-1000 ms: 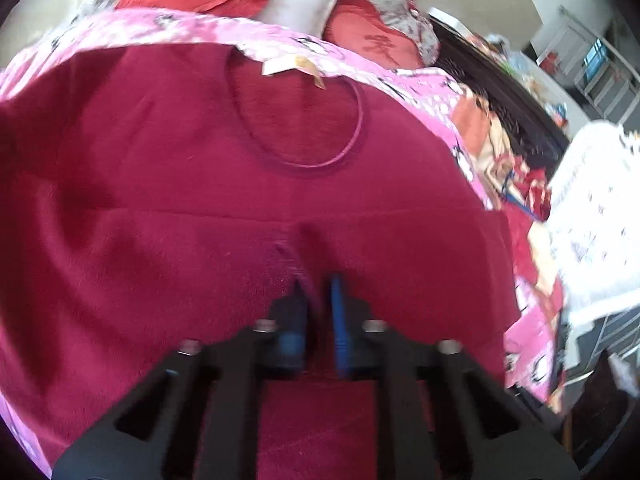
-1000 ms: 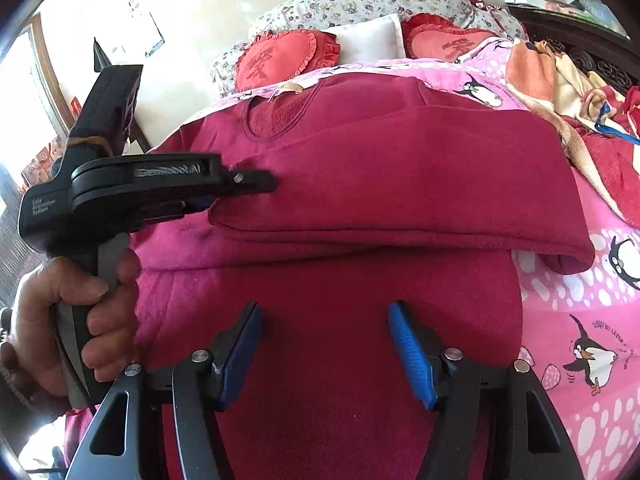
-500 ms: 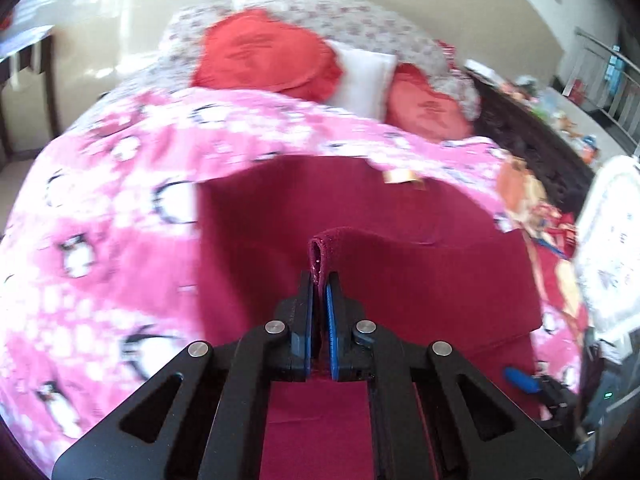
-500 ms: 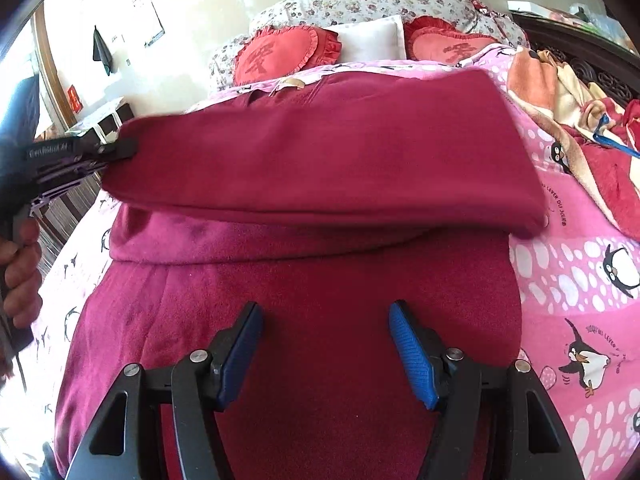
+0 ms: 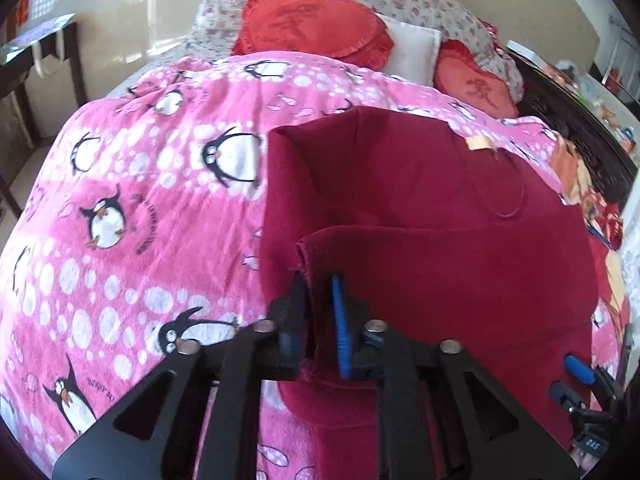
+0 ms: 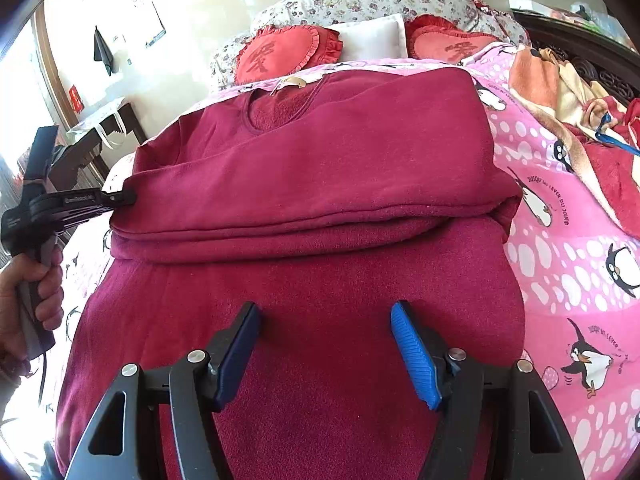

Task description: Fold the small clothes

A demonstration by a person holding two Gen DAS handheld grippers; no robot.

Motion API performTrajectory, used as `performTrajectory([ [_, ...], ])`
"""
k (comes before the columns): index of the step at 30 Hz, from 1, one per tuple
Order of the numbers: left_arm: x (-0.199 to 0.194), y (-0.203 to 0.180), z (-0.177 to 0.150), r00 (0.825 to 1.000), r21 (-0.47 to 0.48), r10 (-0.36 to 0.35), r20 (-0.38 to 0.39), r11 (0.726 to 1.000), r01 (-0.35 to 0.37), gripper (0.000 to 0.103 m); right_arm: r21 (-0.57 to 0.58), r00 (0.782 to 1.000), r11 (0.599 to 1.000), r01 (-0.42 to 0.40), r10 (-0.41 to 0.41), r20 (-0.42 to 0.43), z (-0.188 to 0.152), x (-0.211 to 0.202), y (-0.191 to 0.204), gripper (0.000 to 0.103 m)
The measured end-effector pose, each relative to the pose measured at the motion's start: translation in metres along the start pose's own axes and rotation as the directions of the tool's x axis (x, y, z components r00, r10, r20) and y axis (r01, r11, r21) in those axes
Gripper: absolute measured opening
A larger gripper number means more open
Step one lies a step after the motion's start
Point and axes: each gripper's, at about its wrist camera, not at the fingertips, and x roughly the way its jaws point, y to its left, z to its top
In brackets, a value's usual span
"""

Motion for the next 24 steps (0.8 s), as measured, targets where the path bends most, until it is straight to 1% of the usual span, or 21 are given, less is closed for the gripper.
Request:
performTrajectory([
  [1,-0.003,-0.001,0.001,1.000,0.009,0.002,0.009,1.000,-0.003,0.026,0.001,1.000,1.000,-0.001,0.001,0.001,0.000,0.000,0.000,0.066],
  [3,-0.018,0.002,0.002,0.997,0.003,0.048,0.065,0.999,-0.048,0.027,0.010,1.000,1.000,-0.010,0.010,0.006,0.000,-0.006,-0.001,0.066],
  [4,-0.027,0.004,0.002,0.994,-0.009,0.056,0.094,0.998,-0.055,0.027,0.012,1.000,1.000,-0.021,0.021,0.011,0.002,-0.012,-0.002,0.066],
  [5,-0.034,0.005,0.001,0.991,-0.020,0.055,0.121,0.998,-0.053,0.028,0.005,0.999,0.999,-0.037,0.037,0.034,0.005,-0.023,-0.003,0.066],
  [6,-0.044,0.006,-0.001,0.986,-0.032,0.054,0.160,0.998,-0.049,0.031,-0.024,0.997,0.999,-0.044,0.045,0.069,0.010,-0.035,-0.003,0.066],
  [7,-0.048,0.005,-0.002,0.982,-0.033,0.052,0.182,0.998,-0.047,0.035,-0.066,0.992,0.997,-0.035,0.043,0.116,0.017,-0.047,-0.004,0.066],
  [8,-0.051,0.002,-0.005,0.979,-0.030,0.045,0.200,0.999,-0.040,0.037,-0.109,0.985,0.994,-0.018,0.037,0.171,0.028,-0.059,-0.006,0.066],
  [9,-0.049,-0.003,-0.007,0.979,-0.017,0.019,0.203,1.000,-0.015,0.039,-0.131,0.981,0.991,-0.021,0.046,0.189,0.037,-0.063,-0.008,0.066],
  [10,-0.044,-0.008,-0.008,0.982,-0.005,-0.007,0.188,1.000,0.008,0.039,-0.152,0.980,0.988,-0.035,0.064,0.190,0.049,-0.063,-0.010,0.064],
  [11,-0.037,-0.014,-0.009,0.986,0.004,-0.020,0.167,1.000,0.020,0.039,-0.182,0.981,0.982,-0.053,0.085,0.175,0.061,-0.059,-0.011,0.052],
  [14,-0.009,-0.023,-0.008,0.995,0.002,0.001,0.097,1.000,-0.001,0.039,-0.260,0.992,0.962,-0.085,0.106,0.065,0.091,-0.028,-0.009,0.035],
  [15,-0.002,-0.023,-0.008,0.997,-0.011,0.002,0.074,1.000,-0.001,0.039,-0.270,0.996,0.960,-0.069,0.080,0.029,0.094,-0.014,-0.014,0.033],
  [16,0.005,-0.022,-0.008,0.999,-0.026,0.009,0.049,1.000,-0.008,0.039,-0.263,1.000,0.964,-0.027,0.030,0.006,0.094,-0.003,-0.021,0.029],
  [17,0.012,-0.020,-0.008,0.999,-0.034,0.016,0.032,0.999,-0.015,0.039,-0.242,1.000,0.970,0.008,-0.013,-0.020,0.092,0.007,-0.031,0.027],
  [18,0.015,-0.019,-0.009,1.000,-0.034,0.015,0.022,0.999,-0.014,0.039,-0.212,0.998,0.977,0.027,-0.039,-0.051,0.086,0.016,-0.045,0.023],
  [19,0.020,-0.020,-0.009,1.000,-0.022,0.017,0.013,1.000,-0.017,0.039,-0.178,0.997,0.983,0.033,-0.045,-0.064,0.078,0.019,-0.056,0.015],
  [20,0.023,-0.024,-0.010,0.999,0.003,0.033,0.015,0.999,-0.033,0.039,-0.130,1.000,0.992,-0.011,0.007,-0.026,0.066,0.014,-0.068,0.015],
  [21,0.027,-0.029,-0.010,0.998,0.048,0.056,0.026,0.997,-0.057,0.040,-0.105,1.000,0.994,-0.028,0.027,-0.014,0.060,0.010,-0.073,0.015],
  [23,0.034,-0.034,-0.012,0.996,0.098,0.070,0.052,0.992,-0.075,0.044,-0.054,0.999,0.997,-0.047,0.047,0.000,0.048,0.005,-0.078,0.015],
  [24,0.036,-0.033,-0.014,0.996,0.103,0.066,0.064,0.992,-0.072,0.046,-0.050,0.999,0.998,-0.045,0.046,0.000,0.047,0.004,-0.077,0.015],
])
